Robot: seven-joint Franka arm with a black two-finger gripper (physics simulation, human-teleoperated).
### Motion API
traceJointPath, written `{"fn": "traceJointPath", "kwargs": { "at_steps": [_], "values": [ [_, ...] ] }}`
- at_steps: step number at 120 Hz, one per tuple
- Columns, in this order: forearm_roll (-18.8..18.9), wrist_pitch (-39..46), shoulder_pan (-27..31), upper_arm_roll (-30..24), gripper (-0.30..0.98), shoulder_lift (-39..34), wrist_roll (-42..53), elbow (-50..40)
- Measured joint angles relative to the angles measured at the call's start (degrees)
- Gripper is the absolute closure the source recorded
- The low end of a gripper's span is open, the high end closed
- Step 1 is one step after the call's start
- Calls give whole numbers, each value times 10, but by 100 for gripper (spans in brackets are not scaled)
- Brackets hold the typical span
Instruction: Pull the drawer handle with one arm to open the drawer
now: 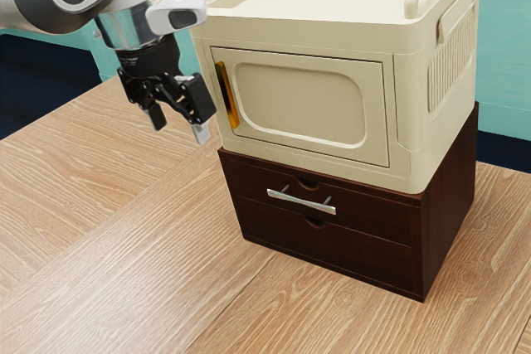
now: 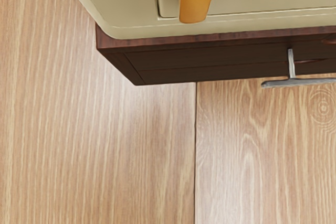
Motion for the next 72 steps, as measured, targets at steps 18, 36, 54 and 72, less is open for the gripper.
{"fn": "traceJointPath", "kwargs": {
  "at_steps": [18,36,54,72],
  "values": [
    [-4,1,7,0,0,0,1,0],
    [-10,-23,14,-1,0,-4,1,103],
    [-33,-43,14,-1,0,6,-57,144],
    [-38,-41,13,-7,0,25,-226,144]
  ]
}}
